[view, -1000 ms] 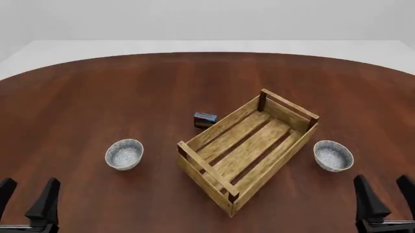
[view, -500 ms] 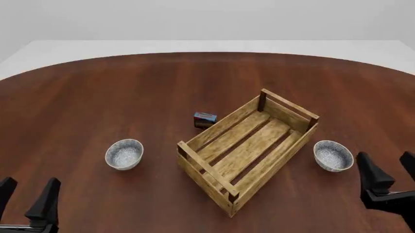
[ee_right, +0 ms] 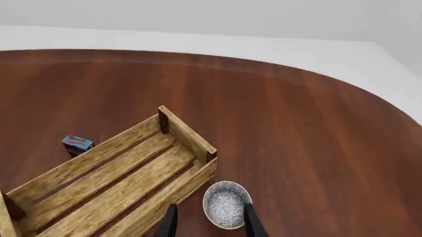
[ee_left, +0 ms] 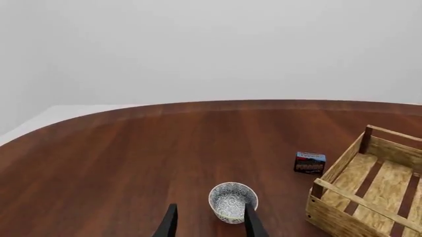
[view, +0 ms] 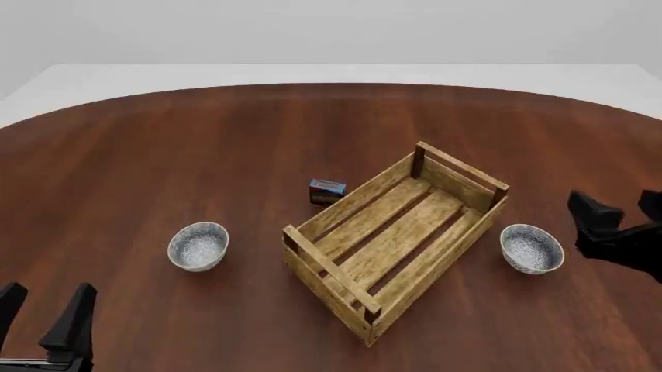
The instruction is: Stack the right bowl on the left bowl and place them in the tray.
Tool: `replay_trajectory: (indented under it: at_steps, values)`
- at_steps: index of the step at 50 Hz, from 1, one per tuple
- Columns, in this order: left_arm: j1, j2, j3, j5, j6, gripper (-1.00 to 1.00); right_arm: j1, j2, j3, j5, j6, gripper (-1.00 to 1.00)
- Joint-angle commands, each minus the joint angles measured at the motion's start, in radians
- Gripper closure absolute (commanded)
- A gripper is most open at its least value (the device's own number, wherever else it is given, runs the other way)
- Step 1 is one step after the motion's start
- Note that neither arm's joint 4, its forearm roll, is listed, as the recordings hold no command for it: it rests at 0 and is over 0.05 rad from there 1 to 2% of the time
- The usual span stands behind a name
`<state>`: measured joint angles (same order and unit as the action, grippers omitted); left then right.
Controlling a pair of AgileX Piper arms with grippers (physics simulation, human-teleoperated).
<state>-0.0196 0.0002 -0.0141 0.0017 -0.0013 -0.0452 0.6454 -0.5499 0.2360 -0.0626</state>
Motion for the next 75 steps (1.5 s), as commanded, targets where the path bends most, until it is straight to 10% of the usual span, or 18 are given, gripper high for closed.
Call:
replay_trajectory:
  at_steps: [1, 75]
  values:
    - [-0.003, 0.0, -0.004, 0.006, -0.007, -1.0, -0.034, 0.172, -0.124, 0.06, -0.03, -1.0]
    - [-0.002, 0.004, -0.001, 0.017, -0.004, -1.0, -0.188, 0.819, -0.218, -0.123, -0.053, -1.0]
